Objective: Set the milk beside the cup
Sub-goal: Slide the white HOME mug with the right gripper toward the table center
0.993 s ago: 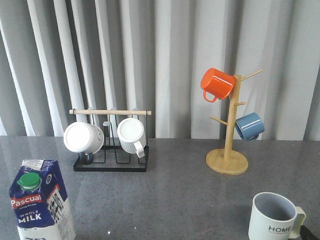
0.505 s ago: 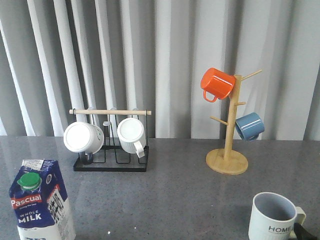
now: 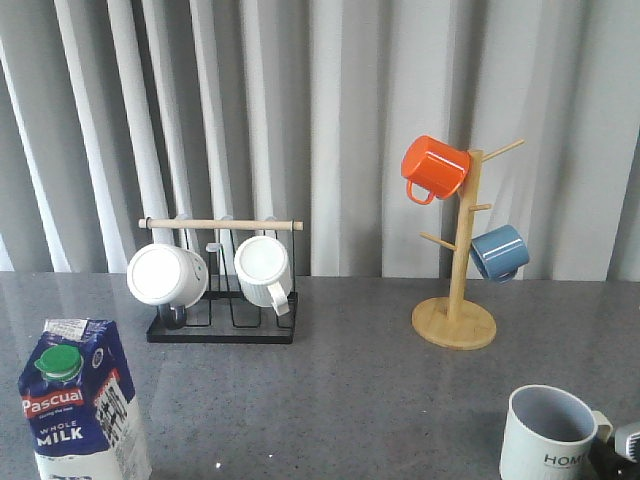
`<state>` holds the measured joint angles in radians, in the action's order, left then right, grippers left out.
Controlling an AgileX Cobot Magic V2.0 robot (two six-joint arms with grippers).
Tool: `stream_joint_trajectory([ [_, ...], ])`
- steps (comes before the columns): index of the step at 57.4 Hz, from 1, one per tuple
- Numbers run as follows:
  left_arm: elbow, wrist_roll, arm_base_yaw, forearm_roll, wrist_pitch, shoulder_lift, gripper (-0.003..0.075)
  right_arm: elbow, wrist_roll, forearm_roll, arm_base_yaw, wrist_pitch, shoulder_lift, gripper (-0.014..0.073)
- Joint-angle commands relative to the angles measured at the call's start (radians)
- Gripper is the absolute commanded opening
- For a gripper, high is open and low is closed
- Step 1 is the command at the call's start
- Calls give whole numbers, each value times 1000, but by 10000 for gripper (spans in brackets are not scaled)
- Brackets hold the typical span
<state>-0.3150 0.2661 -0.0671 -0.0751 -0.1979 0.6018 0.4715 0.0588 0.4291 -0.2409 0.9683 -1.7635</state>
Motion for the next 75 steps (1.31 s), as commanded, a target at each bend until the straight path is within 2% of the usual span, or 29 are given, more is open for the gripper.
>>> stream_joint_trajectory([
  [1,-35,10,-3,10,-75,5,540,30,52,7,10,64,32,-4],
  [10,-35,10,-3,10,-75,5,540,30,120,-1,92,92,51,-4],
  [16,-35,10,-3,10,-75,5,540,30,112,-90,196,84,89,-3],
  [26,-35,10,-3,10,-75,5,540,30,80,-419,434,5,161,-3],
  [34,-35,10,-3,10,-75,5,540,30,-90,-749,621,3,159,-3],
  [42,-35,10,-3,10,-75,5,540,31,-214,-948,757,16,122,-3],
  [50,-35,10,-3,10,-75,5,540,59,-267,-1028,834,31,78,-3],
  [61,-35,10,-3,10,-75,5,540,139,-290,-1070,901,14,38,-3],
  [75,-35,10,-3,10,-75,5,540,179,-407,-1168,925,0,12,-3],
])
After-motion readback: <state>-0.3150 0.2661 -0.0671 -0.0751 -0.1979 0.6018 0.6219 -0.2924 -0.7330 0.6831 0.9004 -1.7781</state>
